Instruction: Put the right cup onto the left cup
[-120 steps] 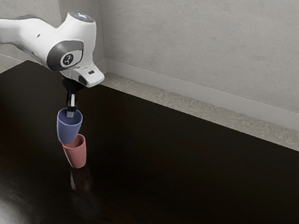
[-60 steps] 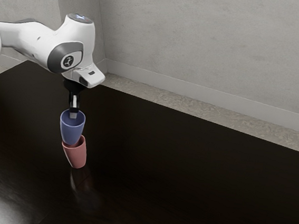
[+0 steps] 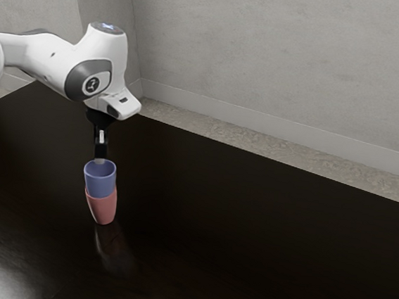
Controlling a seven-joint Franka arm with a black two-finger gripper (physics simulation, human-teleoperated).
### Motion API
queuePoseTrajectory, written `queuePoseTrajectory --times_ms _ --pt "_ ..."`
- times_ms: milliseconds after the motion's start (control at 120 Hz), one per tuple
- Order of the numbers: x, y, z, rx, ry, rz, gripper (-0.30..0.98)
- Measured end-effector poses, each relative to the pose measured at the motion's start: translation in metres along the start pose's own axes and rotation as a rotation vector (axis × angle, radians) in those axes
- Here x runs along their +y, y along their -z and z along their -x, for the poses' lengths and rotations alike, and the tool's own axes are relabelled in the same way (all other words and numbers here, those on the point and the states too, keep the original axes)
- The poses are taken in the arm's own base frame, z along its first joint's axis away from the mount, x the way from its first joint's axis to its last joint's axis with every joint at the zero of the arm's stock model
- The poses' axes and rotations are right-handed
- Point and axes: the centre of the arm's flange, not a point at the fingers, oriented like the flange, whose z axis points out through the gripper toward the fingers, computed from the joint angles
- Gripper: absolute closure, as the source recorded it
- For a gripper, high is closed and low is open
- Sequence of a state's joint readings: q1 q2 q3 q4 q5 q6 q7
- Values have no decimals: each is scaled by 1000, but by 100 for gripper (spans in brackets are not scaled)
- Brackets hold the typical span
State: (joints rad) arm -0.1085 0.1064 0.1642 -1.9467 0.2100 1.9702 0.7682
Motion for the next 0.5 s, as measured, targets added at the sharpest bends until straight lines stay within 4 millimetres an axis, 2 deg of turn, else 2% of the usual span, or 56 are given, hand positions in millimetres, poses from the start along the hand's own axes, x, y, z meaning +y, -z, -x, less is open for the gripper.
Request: queuePoseTrajectory --times_ms 150,367,433,500 --pt "-4 7 3 5 8 -4 17" --pt "-12 81 -11 81 0 -51 6" --pt "-13 93 -12 91 -1 -44 5" --pt "-13 96 -11 91 -1 -27 3"
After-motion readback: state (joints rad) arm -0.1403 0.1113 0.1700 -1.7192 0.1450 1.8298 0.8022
